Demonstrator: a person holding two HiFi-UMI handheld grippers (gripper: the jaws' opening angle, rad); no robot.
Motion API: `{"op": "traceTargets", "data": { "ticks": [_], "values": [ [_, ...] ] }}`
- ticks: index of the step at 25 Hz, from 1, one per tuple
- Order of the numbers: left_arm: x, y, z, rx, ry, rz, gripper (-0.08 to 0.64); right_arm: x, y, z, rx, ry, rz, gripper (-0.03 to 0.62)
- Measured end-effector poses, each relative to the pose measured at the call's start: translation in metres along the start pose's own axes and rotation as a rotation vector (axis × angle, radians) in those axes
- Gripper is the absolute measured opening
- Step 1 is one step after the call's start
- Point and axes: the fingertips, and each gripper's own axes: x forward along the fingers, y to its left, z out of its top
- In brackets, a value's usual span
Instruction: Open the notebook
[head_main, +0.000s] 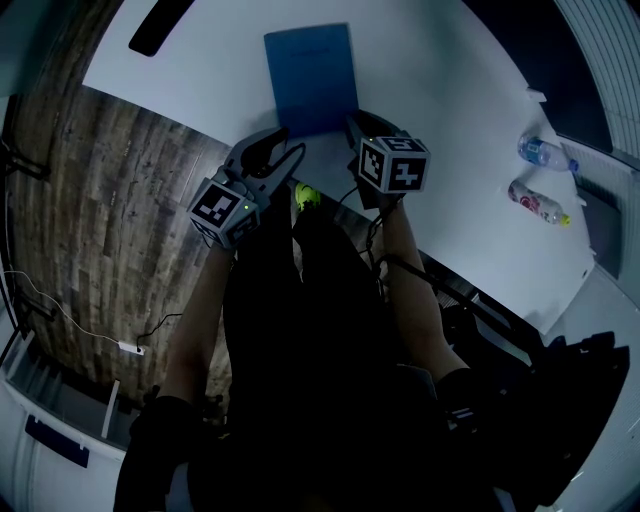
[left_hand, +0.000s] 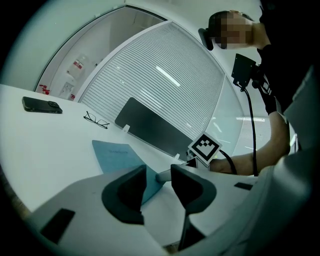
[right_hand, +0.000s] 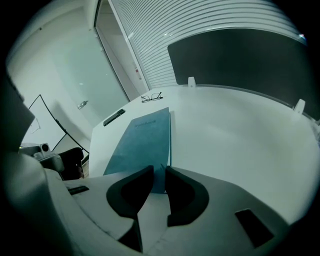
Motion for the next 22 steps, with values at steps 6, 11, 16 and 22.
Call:
{"op": "traceTargets", "data": {
  "ticks": [6,11,16,22],
  "values": [
    [0.001,-0.001,0.006,-0.003,-0.005,0.001,0.146,-0.001,0.000,0.002,0.044,0.000,0.027,0.052],
    [0.001,-0.004,0.010,0.000,-0.008,0.001,0.144,-0.005,0.004,0.007,0.045,-0.024,0.035,0.047],
    [0.000,-0.009,0.017,-0.003,-0.020,-0.002,0.144,-0.013,0.008,0.012,0.054,-0.056,0.045,0.041],
    [-0.002,-0.011,0.027,0.017,-0.027,-0.004,0.143,-0.024,0.018,0.022,0.052,-0.105,0.063,0.035]
  ]
}}
